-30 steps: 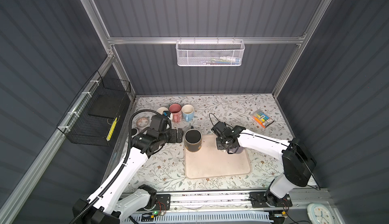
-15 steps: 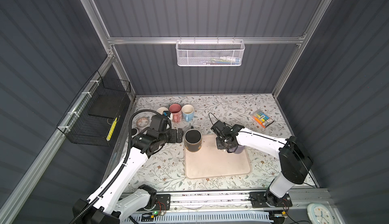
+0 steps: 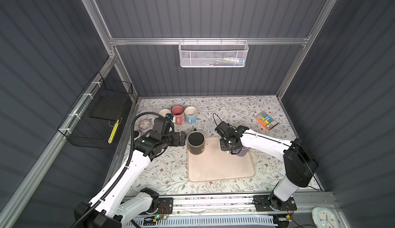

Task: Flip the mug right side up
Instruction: 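Lift the white mug off the tray with the right gripper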

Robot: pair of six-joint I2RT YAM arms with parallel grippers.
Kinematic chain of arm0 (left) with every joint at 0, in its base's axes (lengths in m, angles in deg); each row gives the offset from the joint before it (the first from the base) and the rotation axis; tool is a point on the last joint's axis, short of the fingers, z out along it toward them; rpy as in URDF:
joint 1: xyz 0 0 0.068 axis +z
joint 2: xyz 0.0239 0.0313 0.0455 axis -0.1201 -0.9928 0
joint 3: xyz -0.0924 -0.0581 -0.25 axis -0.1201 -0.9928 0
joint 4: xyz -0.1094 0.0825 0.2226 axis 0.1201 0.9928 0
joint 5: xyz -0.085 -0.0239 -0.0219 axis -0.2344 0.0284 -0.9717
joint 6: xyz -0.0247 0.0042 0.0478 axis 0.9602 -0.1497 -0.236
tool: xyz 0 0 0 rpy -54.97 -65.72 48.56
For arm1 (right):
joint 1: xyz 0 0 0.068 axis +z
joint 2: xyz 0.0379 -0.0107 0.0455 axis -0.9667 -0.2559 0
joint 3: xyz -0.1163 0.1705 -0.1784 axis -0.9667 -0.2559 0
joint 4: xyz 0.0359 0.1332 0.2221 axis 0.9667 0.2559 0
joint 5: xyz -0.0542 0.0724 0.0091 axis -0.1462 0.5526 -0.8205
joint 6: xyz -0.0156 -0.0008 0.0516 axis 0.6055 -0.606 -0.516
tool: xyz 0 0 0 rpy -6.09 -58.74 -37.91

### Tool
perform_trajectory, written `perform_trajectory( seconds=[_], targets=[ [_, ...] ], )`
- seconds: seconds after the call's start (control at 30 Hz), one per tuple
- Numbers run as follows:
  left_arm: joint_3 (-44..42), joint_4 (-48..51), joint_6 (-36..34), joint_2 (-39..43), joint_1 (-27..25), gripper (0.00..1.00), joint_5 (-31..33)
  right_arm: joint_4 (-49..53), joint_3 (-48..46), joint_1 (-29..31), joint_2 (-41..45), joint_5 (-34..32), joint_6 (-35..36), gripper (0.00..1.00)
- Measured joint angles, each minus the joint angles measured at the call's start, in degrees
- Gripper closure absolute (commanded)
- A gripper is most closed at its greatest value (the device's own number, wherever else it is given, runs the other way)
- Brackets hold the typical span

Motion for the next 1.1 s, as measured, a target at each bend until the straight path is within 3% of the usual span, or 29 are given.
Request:
perform_trajectory(
  seconds=[0.4,0.63,1.1],
  targets=[
    [0.0,0.0,0.0,0.0,0.0,0.00,0.0,-0.2,0.0,-0.3,-1.9,0.0,0.9,0.82],
    [0.0,0.0,0.0,-0.1,0.0,0.00,0.0,-0.3,0.0,-0.3,-1.9,0.0,1.2,1.00],
    [-0.4,-0.6,0.1,0.1,0.0,0.00,-1.3,-0.5,-0.1,-0.3,0.2,1.7,2.6,1.00]
  ],
)
